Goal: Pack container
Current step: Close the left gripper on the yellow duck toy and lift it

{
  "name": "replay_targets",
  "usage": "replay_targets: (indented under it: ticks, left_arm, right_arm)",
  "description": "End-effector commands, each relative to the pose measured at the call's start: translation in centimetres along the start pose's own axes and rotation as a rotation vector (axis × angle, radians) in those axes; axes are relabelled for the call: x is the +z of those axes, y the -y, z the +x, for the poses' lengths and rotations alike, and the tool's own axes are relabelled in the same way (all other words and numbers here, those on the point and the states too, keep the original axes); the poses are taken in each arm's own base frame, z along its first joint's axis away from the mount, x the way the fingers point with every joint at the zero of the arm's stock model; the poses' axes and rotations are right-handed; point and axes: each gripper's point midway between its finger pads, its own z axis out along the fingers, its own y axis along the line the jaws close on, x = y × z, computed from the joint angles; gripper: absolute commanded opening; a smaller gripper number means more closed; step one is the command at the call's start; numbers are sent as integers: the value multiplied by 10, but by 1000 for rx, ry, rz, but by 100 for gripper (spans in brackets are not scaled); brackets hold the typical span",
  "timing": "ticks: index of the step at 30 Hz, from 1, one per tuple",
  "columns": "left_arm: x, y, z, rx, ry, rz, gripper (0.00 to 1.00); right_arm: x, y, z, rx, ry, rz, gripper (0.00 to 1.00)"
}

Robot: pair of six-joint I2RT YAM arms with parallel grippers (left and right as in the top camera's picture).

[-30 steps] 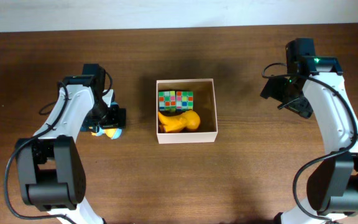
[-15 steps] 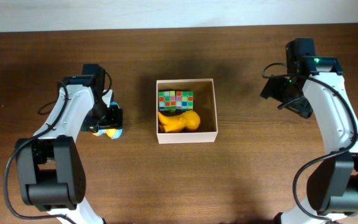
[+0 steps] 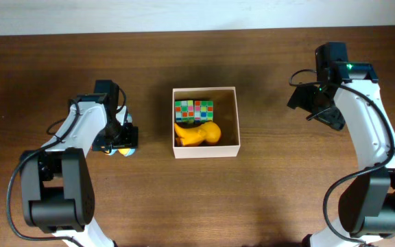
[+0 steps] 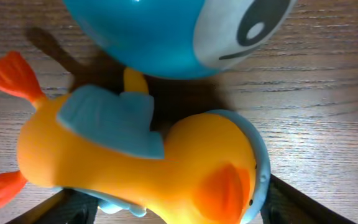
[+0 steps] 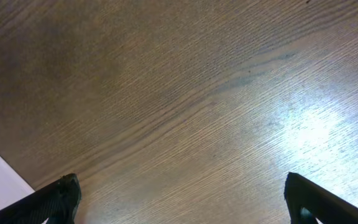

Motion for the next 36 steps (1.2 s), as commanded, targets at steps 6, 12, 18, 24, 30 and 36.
replay_targets:
  ticks: [6,12,18,24,30,36]
  left_arm:
    - [9,-3,6,-14,-26,-6,34]
    - [9,-2,7,-18,-27,-6,18]
    - [8,-2,18,-28,-74,-1,8]
    - [-3,3,23,-29,-112,24,8]
    - [-28,6,18,-30,-122,44,8]
    - [-62,6,10,-30,-116,46,8]
  right_arm:
    - [-3,2,-2,7,9,-2,99]
    - [-3,2,-2,6,9,-2,99]
    - [-3,2,-2,7,9,-2,99]
    - [-3,2,-2,7,9,-2,99]
    - [-3,2,-2,6,9,-2,99]
    - [-3,2,-2,6,9,-2,99]
